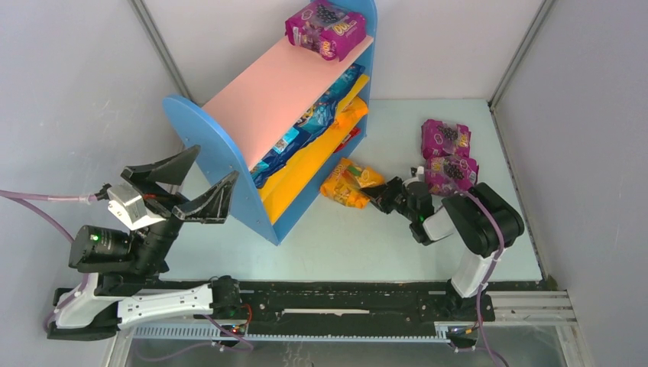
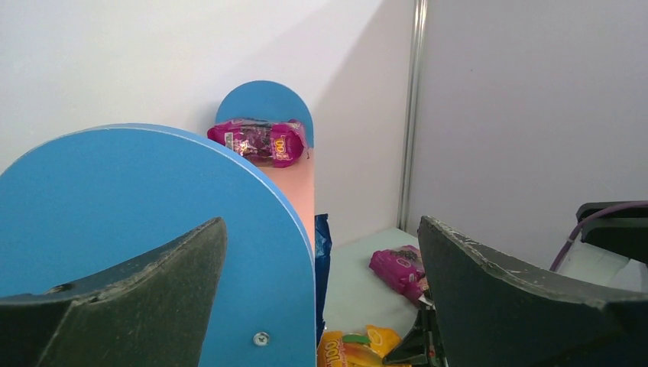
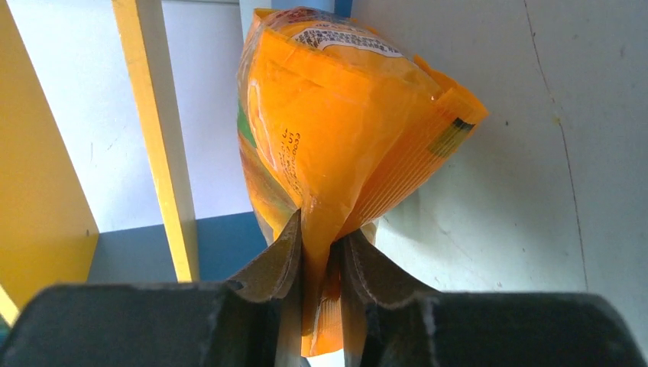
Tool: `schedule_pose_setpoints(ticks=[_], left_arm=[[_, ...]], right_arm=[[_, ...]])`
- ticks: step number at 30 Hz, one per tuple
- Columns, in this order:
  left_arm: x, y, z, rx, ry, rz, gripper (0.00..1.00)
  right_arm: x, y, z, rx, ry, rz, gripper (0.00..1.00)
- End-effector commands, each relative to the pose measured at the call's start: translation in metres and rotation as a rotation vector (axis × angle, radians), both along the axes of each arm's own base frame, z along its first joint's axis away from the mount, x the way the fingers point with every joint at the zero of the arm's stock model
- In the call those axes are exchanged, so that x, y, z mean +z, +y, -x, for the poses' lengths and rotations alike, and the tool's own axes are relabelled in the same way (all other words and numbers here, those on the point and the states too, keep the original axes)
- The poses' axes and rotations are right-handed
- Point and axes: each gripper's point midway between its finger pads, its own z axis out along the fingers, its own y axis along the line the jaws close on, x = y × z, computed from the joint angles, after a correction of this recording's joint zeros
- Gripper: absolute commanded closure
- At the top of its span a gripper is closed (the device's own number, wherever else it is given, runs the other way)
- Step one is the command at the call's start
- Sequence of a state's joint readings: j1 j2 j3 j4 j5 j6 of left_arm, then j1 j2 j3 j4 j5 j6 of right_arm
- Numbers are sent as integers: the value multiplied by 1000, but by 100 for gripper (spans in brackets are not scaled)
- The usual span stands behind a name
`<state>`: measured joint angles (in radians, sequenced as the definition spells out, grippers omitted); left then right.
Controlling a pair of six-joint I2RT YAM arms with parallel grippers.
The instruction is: Place and organize the candy bags onto the shelf
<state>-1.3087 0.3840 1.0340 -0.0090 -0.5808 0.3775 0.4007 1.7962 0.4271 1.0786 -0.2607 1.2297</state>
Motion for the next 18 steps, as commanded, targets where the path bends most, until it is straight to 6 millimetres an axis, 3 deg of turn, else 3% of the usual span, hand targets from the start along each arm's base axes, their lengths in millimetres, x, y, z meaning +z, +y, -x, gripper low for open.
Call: schedule_pose_setpoints(ticks=[1,8,18], left_arm=[[1,-6,-2,6,-13,-6,0],[-1,-9,-4,13,-9,-18,0],[0,-11,-3,1,-6,-13,0]], right_arm=[[41,-3,10,50,-100,-82,83],[67,-21,39,91,-87,-167,88],[146,-18,71,165,-161,-142,90]])
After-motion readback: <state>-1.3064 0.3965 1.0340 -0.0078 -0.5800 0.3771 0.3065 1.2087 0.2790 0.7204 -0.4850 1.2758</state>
